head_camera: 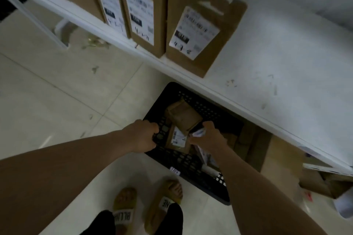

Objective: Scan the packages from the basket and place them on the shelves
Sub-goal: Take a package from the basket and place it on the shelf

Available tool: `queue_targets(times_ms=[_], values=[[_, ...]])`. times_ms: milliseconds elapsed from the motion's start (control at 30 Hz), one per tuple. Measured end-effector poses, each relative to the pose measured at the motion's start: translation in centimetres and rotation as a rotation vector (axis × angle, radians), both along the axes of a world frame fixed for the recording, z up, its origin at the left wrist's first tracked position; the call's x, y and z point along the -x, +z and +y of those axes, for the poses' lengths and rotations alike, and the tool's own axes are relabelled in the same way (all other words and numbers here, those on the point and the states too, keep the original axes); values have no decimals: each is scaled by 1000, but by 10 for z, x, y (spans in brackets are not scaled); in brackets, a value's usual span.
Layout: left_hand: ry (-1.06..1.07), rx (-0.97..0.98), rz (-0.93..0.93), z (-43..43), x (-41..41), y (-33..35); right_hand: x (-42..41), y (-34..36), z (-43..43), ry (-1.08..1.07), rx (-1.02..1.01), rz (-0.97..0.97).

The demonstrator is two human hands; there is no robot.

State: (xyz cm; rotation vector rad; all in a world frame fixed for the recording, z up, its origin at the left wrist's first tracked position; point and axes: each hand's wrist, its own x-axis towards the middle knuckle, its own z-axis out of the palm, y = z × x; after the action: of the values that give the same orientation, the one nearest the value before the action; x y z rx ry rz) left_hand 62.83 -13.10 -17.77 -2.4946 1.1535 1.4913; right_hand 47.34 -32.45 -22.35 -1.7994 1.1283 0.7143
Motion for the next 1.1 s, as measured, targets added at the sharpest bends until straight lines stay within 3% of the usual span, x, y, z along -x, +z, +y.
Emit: queue_targets(times_ms=[367,667,767,900,1000,1100], values=[[-169,31,-92,-3,-10,-166,-44,-179,-34,238,192,141],[-149,92,-74,-19,-22,-213,-74,-240,-50,310,179,95],[-38,111,-41,-12,-22,-205,-74,-233,-49,158,44,11],[164,67,71,1,-11,-167,-56,-164,-40,-347,-331,-195],[467,49,256,0,-6,-119,-30,-89,-27,-657,-613,-278],[765,89,437,-4,-8,-61,0,-29,-10,-761,-722,-256]])
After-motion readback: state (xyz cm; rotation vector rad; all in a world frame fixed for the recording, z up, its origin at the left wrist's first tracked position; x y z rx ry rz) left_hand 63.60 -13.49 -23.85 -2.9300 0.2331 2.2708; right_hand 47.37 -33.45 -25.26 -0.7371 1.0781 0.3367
